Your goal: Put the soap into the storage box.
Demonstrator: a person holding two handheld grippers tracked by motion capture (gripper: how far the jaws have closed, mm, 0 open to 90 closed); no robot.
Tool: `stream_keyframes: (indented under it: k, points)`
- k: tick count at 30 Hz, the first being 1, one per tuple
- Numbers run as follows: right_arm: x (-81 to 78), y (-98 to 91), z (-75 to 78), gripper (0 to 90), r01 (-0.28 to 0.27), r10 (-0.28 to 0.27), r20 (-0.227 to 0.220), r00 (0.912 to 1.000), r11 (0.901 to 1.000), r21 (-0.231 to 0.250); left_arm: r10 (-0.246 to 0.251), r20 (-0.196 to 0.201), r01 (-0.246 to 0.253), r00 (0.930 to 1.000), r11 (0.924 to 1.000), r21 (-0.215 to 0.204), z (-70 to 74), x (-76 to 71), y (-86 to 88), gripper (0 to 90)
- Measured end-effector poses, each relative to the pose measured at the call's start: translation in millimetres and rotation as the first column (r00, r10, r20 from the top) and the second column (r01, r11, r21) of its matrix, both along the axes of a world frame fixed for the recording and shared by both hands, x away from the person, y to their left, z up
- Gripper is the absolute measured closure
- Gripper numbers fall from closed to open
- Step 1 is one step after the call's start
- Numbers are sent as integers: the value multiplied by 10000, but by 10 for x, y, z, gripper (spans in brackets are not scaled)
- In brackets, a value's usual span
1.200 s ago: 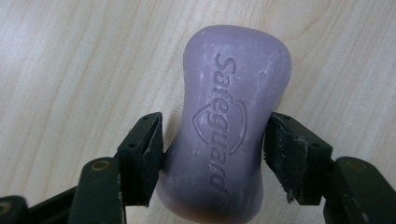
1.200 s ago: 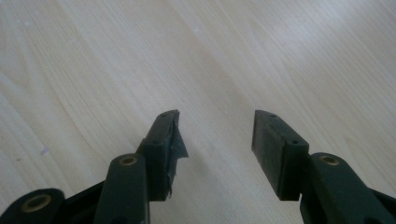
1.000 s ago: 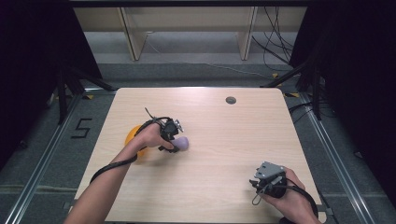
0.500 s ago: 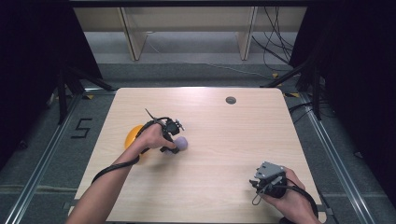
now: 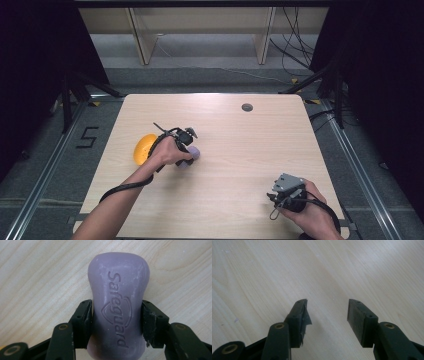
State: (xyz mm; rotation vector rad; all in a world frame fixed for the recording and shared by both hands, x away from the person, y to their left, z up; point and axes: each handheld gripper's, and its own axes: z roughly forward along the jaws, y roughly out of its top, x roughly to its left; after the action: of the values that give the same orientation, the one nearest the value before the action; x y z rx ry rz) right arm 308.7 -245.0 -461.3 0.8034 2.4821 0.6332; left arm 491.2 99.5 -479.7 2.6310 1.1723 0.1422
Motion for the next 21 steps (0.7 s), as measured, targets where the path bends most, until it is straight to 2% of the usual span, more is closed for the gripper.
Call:
stream_keyframes:
  k: [10,15,17,21]
  points:
    - [0,1,-4,507,11,-10,-116,9999,10000,81,187,-1,-187,9998,9998,-78,0,-6,-5,468]
    - [6,-8,2,506,-48,48,9,10000,10000,10,364,13,-364,9993,9992,-141,-2,-15,-12,471]
    - [8,-9,1,505,-65,65,10,10000,10000,12,187,80,-186,9998,9998,-81,4,-23,-8,473]
    - [7,-8,1,505,-27,27,37,10000,10000,28,157,140,-155,9998,9997,-162,2,-34,-14,476]
